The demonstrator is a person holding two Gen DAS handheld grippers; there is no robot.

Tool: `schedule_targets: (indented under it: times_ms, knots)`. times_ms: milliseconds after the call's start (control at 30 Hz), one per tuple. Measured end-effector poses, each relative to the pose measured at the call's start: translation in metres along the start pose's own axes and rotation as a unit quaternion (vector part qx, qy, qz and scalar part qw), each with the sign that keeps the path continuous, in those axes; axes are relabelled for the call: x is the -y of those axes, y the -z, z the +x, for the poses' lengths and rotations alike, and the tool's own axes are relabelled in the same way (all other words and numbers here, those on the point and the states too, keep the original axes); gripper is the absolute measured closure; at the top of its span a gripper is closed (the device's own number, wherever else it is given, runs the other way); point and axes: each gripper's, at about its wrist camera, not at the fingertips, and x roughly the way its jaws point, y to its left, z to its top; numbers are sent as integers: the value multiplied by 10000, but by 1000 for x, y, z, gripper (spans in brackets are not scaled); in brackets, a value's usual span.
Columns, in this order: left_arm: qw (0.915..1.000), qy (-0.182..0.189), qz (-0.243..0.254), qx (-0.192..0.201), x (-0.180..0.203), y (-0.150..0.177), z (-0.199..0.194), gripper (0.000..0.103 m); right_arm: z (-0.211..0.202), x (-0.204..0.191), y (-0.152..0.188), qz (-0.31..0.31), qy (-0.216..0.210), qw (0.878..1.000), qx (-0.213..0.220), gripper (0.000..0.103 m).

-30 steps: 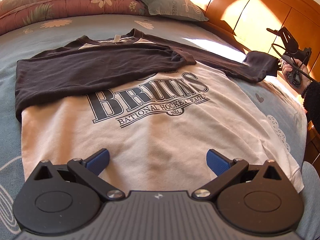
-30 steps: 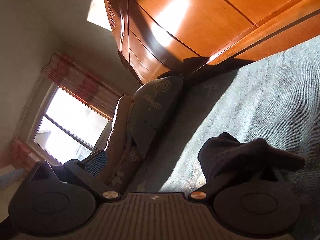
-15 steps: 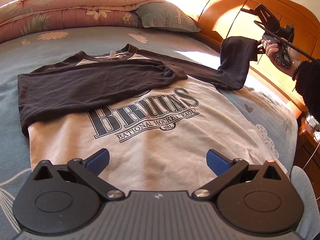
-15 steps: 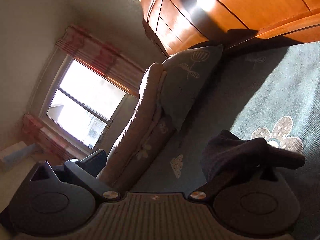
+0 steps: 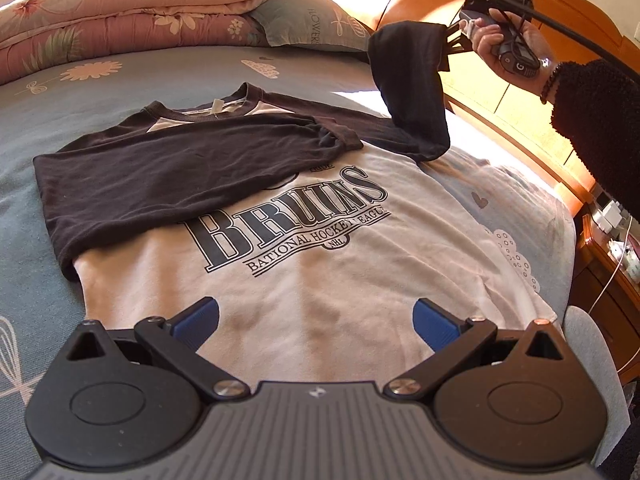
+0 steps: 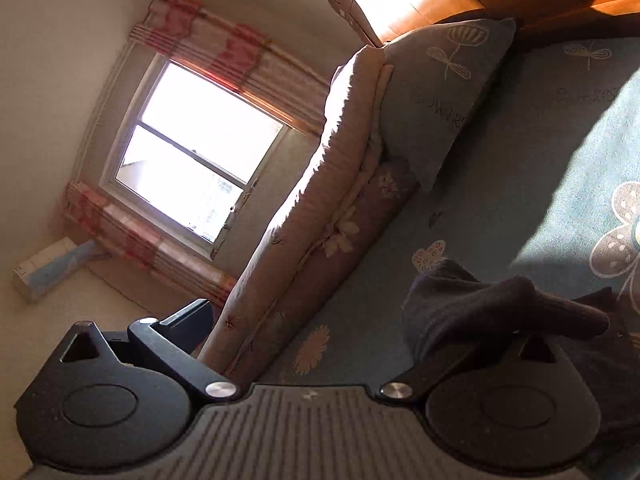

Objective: Fold clothes
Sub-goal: 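Carry the sleeve across the sweatshirt body toward the collar with the right gripper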

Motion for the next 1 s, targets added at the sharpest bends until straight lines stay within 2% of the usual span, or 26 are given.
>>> schedule_targets:
  times_ms: [167,333,1000]
  knots:
    - [9989,-122,430,-107,11,4,-4,1,16,-19,16,-150,-63,9995,-269,0]
    - [9979,-178,604,-178,16,6,-3,1,32,-36,34,-310,-62,9980,-555,0]
    - [9984,-230,498,-118,9,7,-10,1,75,-104,86,-945,-436,9856,-1332,0]
